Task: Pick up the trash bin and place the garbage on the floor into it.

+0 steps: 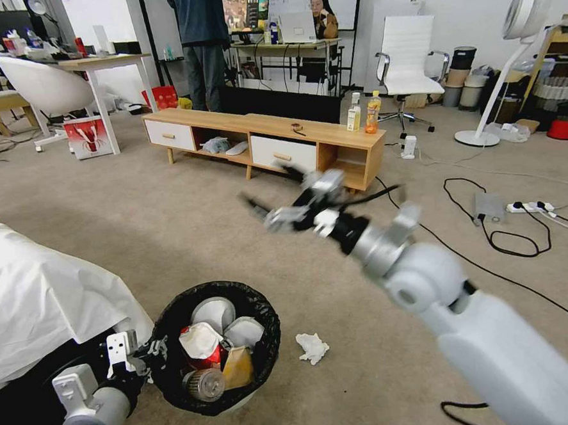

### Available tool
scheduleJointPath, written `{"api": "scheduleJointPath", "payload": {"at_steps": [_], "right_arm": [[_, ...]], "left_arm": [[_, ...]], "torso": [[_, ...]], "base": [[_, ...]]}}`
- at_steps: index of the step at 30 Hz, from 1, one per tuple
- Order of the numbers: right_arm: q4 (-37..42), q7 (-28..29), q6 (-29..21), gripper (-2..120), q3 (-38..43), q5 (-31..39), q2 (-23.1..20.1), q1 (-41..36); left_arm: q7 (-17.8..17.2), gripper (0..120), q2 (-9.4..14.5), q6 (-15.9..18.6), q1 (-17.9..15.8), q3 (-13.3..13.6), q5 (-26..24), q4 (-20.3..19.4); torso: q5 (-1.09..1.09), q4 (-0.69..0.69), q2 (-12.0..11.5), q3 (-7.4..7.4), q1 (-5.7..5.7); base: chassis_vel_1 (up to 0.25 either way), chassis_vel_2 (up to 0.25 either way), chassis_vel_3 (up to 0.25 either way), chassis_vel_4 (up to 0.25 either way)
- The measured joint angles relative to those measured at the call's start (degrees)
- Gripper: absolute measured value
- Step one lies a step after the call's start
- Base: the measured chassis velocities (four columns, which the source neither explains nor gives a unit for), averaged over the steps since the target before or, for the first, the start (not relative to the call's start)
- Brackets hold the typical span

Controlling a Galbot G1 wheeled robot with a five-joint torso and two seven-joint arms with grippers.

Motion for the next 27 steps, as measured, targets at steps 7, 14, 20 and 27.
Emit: {"api": "scheduleJointPath", "payload": {"at_steps": [7,14,20,27], "right_arm": [[4.3,18.0,-22.2,100,5.2,5.7,-4.0,-14.4],[-0.5,18.8,-26.4,100,3.7,2.5,-4.2,-19.4],[-9.9,15.9,-22.5,100,-0.2,-2.5,-3.0,-20.0],[-25.5,7.6,-12.5,100,-5.5,-6.7,-0.1,-18.2]], "left_arm": [[0.0,5,0.6,0.0,0.1,-0.1,-0.1,-0.4],[0.0,5,0.8,0.0,0.4,-0.1,-0.2,-0.6],[0.1,5,1.0,0.0,0.8,-0.7,-0.7,-0.9],[0.2,5,1.0,0.0,0.7,-0.6,-0.8,-0.8]], "torso": [[0.00,-0.01,0.0,0.00,0.00],[-0.01,0.02,0.0,0.00,0.00],[-0.02,0.03,0.0,0.00,0.00],[-0.02,0.01,0.0,0.00,0.00]], "base": [[0.000,0.000,0.000,0.000],[0.000,0.000,0.000,0.000],[0.000,0.000,0.000,0.000],[0.000,0.000,0.000,0.000]]}}
